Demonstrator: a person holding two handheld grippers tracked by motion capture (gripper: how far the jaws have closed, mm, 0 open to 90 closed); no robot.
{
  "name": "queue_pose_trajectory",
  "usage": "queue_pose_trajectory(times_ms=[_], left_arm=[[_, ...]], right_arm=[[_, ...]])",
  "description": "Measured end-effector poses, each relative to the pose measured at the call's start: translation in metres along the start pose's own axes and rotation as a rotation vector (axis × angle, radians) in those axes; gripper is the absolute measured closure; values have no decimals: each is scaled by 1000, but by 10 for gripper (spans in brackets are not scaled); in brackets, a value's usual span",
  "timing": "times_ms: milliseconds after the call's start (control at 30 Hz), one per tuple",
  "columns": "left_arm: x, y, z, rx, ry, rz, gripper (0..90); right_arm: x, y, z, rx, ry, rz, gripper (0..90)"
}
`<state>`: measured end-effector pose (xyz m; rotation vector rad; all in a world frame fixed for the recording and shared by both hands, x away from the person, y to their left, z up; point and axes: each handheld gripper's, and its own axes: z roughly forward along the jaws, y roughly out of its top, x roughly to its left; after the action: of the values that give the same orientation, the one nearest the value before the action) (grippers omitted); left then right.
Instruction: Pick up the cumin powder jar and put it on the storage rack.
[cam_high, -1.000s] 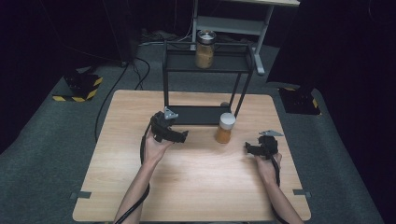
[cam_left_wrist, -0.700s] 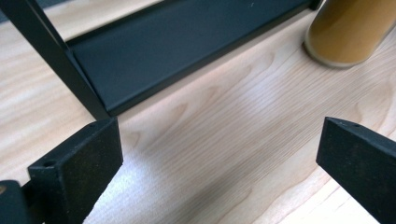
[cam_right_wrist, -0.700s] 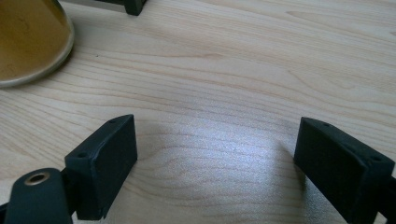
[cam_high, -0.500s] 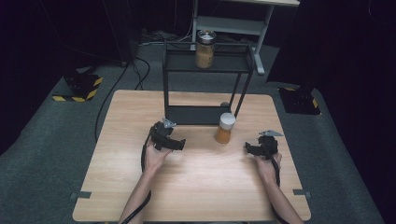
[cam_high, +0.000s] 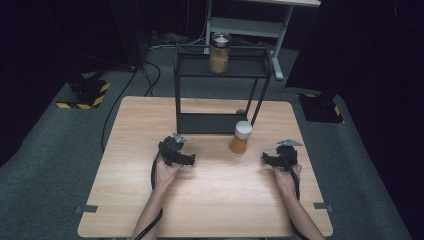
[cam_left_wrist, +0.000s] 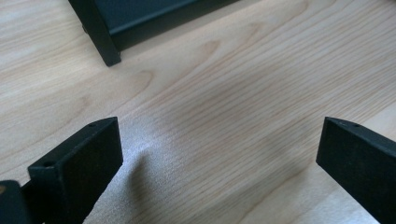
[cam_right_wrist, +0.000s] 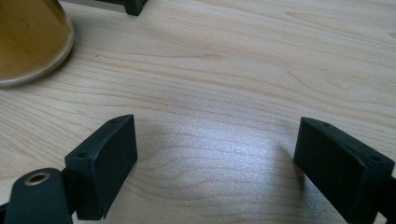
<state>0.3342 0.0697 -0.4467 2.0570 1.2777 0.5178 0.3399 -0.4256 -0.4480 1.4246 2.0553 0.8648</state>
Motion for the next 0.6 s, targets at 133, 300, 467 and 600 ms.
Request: queue_pose_trajectory(times_ms=[133, 300, 467, 600], left_arm=[[0, -3, 1, -6, -1, -3, 3], [-2, -6, 6, -10, -2, -10, 3], [-3, -5, 7, -9, 0, -10, 3], [-4, -5, 7, -9, 2, -15, 3]], right_arm=[[0, 0, 0, 0, 0, -1, 127], [0, 0, 0, 0, 0, 0, 127], [0, 0, 0, 0, 0, 0, 127], [-1, 0, 0, 1, 1, 1, 127]])
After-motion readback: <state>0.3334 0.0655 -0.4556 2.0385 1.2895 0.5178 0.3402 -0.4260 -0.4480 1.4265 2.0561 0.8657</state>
